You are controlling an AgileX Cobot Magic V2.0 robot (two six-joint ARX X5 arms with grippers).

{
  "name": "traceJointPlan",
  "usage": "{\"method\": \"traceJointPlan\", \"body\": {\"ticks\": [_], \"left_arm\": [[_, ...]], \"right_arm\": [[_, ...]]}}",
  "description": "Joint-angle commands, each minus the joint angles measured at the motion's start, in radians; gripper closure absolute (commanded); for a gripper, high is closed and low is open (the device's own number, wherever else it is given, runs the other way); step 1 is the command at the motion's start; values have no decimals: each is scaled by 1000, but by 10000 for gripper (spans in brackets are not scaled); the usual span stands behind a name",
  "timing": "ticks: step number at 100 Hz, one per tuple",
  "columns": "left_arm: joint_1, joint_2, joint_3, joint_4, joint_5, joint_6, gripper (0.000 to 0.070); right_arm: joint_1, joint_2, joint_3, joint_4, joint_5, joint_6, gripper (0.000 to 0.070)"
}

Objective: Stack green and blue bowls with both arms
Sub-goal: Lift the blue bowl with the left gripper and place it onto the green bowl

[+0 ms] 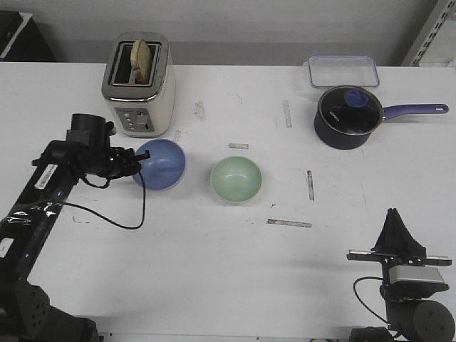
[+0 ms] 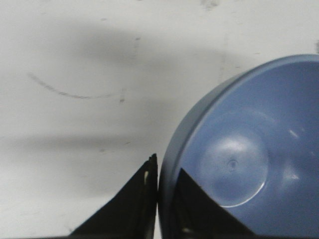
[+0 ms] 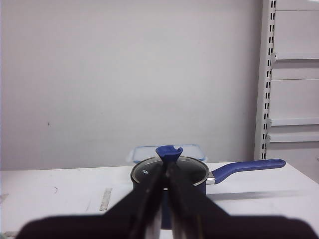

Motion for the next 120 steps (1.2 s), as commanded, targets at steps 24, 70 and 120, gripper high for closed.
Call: {"method": "traceJointPlan", "body": {"ticks": [24,70,120], "left_arm": [[-229,159,196,23,2,-49,699],[-417,285,233,183,1,-66,698],[-429,279,233,202,1,-63,404]], "right_arm": [[3,-2,5,11,0,-3,695],[3,-2,5,11,0,-4,696],[3,-2,5,10,0,-4,695]]}}
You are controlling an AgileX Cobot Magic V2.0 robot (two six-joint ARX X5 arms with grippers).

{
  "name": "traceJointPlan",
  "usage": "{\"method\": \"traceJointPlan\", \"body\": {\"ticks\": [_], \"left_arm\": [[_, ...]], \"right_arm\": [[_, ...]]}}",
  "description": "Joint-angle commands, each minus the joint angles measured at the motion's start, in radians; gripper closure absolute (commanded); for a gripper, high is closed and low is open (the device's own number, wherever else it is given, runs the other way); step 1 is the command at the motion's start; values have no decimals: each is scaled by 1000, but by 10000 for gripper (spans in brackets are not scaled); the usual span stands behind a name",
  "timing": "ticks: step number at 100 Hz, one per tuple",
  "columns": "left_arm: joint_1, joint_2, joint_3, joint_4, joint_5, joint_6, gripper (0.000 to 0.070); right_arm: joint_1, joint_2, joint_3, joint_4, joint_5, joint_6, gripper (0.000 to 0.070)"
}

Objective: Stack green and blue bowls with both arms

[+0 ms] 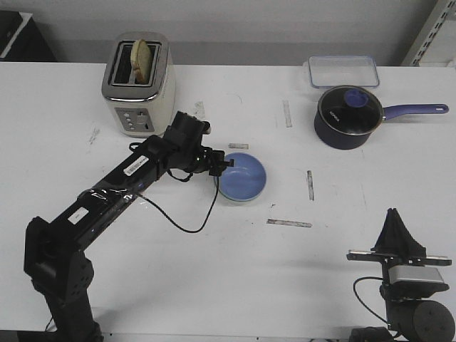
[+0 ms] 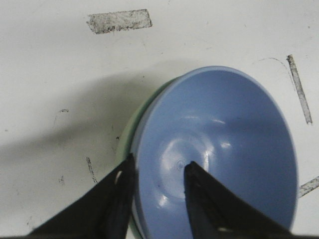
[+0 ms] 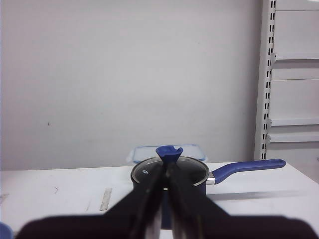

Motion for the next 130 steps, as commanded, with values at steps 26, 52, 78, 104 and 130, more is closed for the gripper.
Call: {"method": "traceJointPlan", "body": {"ticks": [26,52,78,104,130], "left_arm": [[-4,-39,24,28,0,3,365],[2,-82,23,45,0,120,368],[4,-168,-95,221,-4,326,381],[23,-319,-342,510,-6,346,687],[96,-519,-665,751,-122,344,700]], "right_arm": [[3,-2,5,11,0,-3,696],[3,-2,5,10,0,-3,696],[3,-2,5,10,0,-3,696],[3,-2,5,10,0,-3,696],[3,-2,5,11,0,-3,696]]}}
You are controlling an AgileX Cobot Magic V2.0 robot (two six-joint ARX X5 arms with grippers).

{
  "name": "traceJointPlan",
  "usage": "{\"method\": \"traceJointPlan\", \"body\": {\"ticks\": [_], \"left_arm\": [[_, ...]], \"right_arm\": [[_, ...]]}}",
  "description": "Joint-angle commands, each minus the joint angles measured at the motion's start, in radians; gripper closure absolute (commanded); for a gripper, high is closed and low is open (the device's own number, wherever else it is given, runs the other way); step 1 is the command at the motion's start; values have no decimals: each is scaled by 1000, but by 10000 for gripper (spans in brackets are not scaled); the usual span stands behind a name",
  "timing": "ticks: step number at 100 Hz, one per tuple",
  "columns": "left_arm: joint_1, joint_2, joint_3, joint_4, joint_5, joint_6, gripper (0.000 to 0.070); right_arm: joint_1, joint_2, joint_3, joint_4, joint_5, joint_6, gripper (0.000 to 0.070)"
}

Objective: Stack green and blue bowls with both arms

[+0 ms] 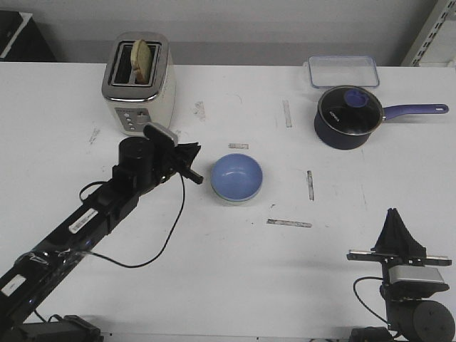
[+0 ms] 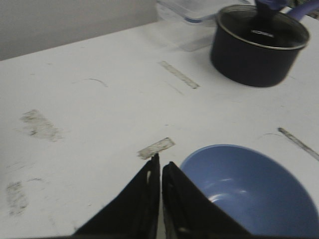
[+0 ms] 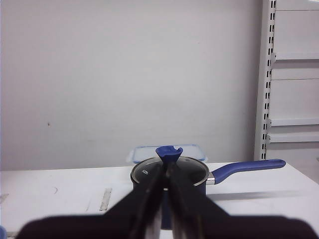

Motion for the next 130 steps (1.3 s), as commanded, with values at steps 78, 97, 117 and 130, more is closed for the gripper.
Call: {"method": "traceJointPlan", "body": {"ticks": [78,97,117,130], "left_arm": [[410,-726,-676,106,-30,2,699],[473,-862,-706,84,-30,2,699],[477,-960,-706,85,-30,2,699],[477,-1013,-706,85,-30,2,699]], "right_arm": [[3,-2,5,11,0,-3,696],[3,-2,5,10,0,-3,696],[3,-2,5,10,0,-3,696],[3,-2,5,11,0,-4,696]]}}
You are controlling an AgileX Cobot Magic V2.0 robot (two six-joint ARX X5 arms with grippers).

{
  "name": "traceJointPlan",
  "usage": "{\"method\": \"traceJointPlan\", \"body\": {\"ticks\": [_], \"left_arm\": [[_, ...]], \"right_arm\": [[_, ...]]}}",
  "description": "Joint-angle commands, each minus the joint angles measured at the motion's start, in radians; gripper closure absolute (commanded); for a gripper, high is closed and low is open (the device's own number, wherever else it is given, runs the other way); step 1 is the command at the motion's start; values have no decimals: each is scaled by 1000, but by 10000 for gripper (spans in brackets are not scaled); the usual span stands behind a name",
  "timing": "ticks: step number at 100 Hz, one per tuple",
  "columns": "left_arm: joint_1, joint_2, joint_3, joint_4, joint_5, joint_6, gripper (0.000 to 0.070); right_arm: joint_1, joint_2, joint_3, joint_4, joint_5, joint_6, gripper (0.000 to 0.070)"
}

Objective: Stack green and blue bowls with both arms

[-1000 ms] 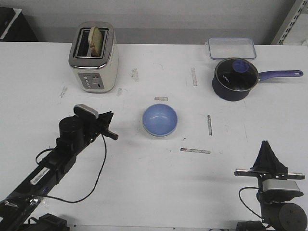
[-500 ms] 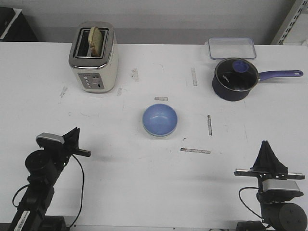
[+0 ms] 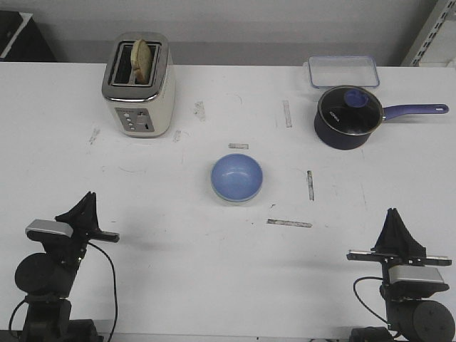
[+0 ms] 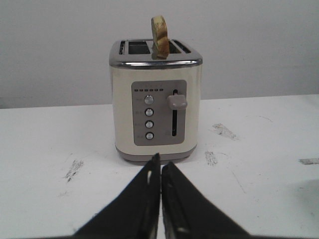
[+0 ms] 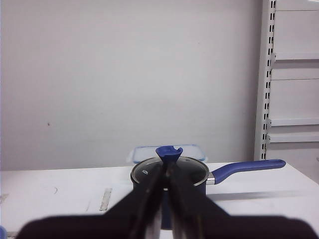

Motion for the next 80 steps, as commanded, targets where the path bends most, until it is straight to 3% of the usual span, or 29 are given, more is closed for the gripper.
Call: {"method": "traceJointPlan", "body": {"ticks": [1,27,45,80], "left_arm": [[1,-20,6,12,0,-1,699],[-16,-114,1,-36,0,6,699],[-54,-204,-50,-58,-71,6,697],[-109,-294,-187,-64,-117,2,697]], "right_arm": [[3,-2,5,11,0,-4,696],[3,-2,5,11,0,-3,695],[3,-2,5,10,0,-3,696],[3,-2,5,11,0,-3,696]]}}
